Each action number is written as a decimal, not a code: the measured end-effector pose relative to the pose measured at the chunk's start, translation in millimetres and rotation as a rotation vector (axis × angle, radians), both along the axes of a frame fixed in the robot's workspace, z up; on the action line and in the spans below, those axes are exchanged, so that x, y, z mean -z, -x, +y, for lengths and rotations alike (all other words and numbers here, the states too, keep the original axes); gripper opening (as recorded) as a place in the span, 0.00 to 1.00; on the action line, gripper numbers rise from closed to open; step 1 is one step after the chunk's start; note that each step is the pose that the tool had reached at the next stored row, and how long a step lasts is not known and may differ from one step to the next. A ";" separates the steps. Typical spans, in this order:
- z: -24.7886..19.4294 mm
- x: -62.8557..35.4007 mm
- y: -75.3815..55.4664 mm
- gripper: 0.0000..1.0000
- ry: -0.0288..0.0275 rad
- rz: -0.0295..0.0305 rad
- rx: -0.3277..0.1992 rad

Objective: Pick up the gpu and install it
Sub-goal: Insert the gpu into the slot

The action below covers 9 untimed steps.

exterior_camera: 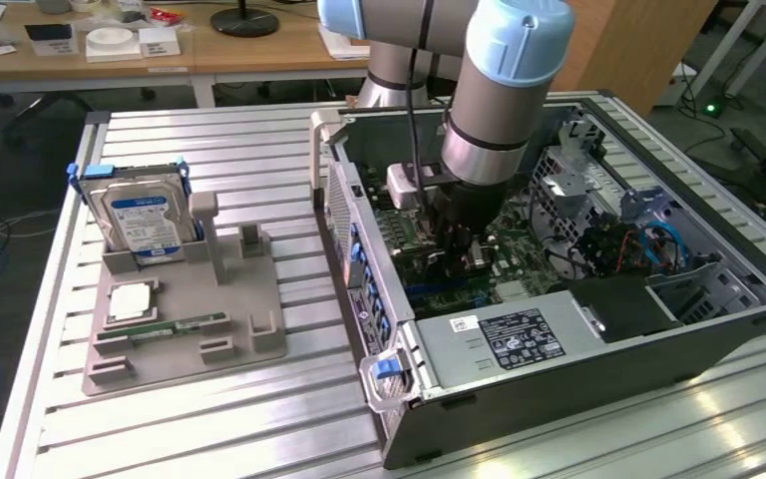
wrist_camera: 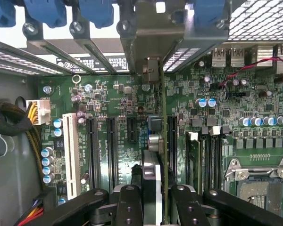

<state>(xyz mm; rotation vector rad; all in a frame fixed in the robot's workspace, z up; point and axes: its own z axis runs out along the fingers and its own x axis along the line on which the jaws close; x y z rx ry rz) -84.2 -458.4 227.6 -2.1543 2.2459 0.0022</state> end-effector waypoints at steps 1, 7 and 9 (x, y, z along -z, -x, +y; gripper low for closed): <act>0.0 -0.6 0.5 0.28 0.0000 -0.0004 0.000; -0.1 -1.4 1.1 0.28 0.0007 -0.0005 0.000; -0.1 -1.4 1.1 0.28 0.0008 -0.0004 0.000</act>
